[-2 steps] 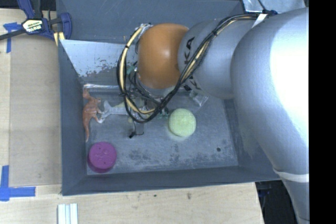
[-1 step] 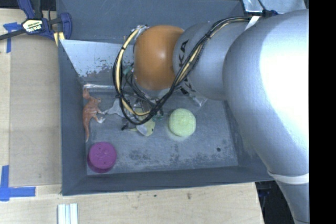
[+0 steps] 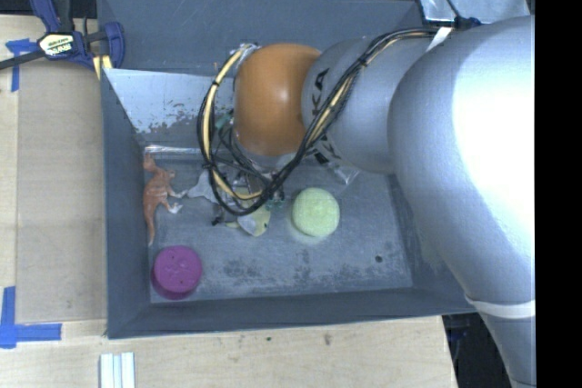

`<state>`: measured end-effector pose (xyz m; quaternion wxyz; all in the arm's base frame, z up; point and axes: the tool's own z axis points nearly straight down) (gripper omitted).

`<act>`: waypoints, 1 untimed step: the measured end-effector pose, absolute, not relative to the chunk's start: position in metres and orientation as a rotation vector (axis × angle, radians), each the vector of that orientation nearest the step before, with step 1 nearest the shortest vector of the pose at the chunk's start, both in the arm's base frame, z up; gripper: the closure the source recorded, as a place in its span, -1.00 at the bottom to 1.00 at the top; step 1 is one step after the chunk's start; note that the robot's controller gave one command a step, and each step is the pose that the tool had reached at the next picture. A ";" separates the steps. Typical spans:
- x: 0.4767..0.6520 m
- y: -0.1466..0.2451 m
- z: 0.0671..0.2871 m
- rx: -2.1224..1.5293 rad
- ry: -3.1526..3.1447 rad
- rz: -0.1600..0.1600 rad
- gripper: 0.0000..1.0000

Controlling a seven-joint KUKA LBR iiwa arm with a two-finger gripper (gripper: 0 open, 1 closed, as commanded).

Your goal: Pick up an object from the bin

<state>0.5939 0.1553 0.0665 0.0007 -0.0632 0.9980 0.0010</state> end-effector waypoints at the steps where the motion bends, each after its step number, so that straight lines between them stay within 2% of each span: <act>1: 0.594 0.154 0.067 -0.194 3.134 0.003 1.00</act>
Offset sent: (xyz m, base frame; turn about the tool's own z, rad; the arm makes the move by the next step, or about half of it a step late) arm 0.0001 0.0000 0.0397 0.0000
